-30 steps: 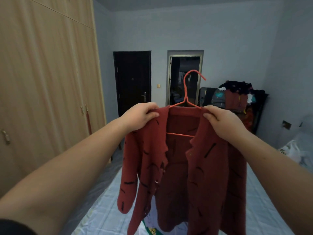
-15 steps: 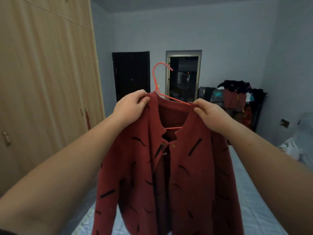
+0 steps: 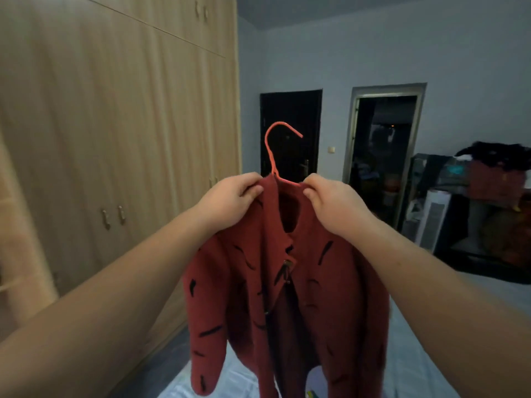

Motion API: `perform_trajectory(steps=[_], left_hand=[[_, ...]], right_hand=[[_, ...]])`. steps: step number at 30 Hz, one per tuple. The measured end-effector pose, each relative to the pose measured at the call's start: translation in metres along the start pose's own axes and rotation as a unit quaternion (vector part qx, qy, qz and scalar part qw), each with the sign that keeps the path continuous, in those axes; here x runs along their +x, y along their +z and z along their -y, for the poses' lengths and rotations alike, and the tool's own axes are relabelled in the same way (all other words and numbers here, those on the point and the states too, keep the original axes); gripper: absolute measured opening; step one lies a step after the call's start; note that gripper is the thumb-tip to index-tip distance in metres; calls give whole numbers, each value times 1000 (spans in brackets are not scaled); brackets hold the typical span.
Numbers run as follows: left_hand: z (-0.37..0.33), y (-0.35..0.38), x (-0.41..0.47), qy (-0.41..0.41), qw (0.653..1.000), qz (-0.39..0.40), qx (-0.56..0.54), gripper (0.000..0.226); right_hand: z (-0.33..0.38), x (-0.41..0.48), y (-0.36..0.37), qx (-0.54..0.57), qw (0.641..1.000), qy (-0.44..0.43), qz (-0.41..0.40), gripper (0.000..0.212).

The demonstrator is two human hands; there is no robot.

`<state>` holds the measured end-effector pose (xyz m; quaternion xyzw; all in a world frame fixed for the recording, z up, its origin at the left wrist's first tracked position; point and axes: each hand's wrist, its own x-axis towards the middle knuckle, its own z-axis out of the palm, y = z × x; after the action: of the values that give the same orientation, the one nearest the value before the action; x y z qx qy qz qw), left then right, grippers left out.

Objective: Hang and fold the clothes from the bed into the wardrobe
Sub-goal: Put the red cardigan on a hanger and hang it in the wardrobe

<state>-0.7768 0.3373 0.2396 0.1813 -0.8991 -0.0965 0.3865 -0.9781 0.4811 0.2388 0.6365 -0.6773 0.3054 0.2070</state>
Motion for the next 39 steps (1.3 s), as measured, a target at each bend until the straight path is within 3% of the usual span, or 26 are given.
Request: perform_trajectory(steps=[4, 7, 11, 15, 22, 27, 31, 36, 39], left_hand=[[19, -46, -37, -17, 1000, -13, 19, 20], [50, -98, -70, -56, 993, -37, 94, 13], [97, -175, -127, -110, 968, -43, 220, 24], [143, -261, -196, -155, 953, -51, 257, 22], [203, -401, -325, -270, 912, -29, 308, 13], [220, -462, -376, -281, 898, 6, 339, 8], [232, -494, -407, -289, 890, 47, 350, 27], [261, -532, -443, -313, 886, -53, 338, 23], [282, -554, -466, -320, 889, -103, 311, 7]], right_hand=[[66, 25, 25, -12, 996, -83, -25, 17], [111, 43, 50, 3, 994, -98, -51, 18], [188, 66, 87, 45, 989, -126, -56, 15], [277, 83, 126, 78, 985, -146, -40, 16], [416, 99, 202, 163, 976, -134, -47, 11], [513, 106, 244, 232, 960, -153, -30, 13], [573, 112, 266, 256, 952, -169, -3, 15], [614, 127, 295, 294, 929, -221, 48, 20], [623, 146, 322, 297, 925, -224, 74, 21]])
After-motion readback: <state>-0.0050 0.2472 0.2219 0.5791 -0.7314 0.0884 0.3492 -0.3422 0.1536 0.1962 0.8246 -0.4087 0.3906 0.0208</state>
